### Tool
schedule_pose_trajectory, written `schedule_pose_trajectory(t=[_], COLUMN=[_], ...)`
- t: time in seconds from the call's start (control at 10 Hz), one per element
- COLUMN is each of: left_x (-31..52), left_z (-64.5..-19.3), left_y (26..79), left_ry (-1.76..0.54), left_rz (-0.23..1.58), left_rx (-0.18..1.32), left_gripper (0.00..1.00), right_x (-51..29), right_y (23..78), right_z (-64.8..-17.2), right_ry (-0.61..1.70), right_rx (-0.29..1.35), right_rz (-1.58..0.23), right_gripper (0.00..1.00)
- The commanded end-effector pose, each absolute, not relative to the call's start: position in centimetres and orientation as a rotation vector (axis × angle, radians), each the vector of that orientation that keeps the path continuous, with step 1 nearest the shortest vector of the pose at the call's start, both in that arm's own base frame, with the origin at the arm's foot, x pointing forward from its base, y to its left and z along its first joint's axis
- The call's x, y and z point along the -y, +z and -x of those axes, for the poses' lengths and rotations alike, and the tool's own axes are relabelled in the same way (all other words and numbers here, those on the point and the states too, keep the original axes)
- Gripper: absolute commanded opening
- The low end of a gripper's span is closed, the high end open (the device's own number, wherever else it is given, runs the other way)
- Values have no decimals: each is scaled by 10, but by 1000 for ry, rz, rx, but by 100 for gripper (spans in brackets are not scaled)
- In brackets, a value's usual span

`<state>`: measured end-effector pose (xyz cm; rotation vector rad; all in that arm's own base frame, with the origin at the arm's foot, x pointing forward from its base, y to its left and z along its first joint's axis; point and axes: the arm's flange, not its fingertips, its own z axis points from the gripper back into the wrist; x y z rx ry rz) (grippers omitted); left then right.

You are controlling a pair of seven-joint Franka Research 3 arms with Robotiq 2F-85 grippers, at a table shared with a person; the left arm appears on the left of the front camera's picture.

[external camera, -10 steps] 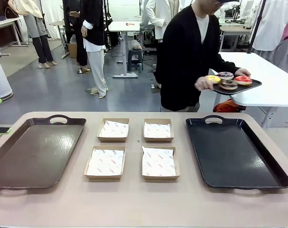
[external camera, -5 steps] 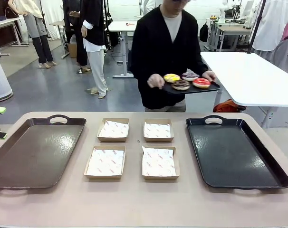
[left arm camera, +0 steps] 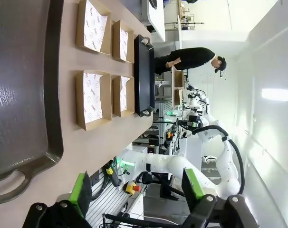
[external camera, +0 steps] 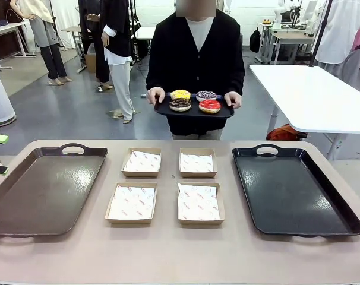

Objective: Individually package the donuts and arrange them on the tray.
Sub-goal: Pick up one Paper togo box.

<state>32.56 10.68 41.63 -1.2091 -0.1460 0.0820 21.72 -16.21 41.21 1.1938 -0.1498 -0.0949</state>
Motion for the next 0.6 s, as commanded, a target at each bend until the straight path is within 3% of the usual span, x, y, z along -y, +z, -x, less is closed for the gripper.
schedule_pose_trajectory(t=[0.0,0.5], left_x=[-107,-107], left_z=[-326,-326], left_y=[417,417], left_ry=[78,78], left_rz=[1220,1220], left_rx=[143,143], left_gripper=[100,100], right_x=[163,163], right_y=[413,413], right_z=[-217,-217], right_ry=[-94,-94], right_rx=[156,156], right_rz=[-1206,-1206], right_gripper=[100,100])
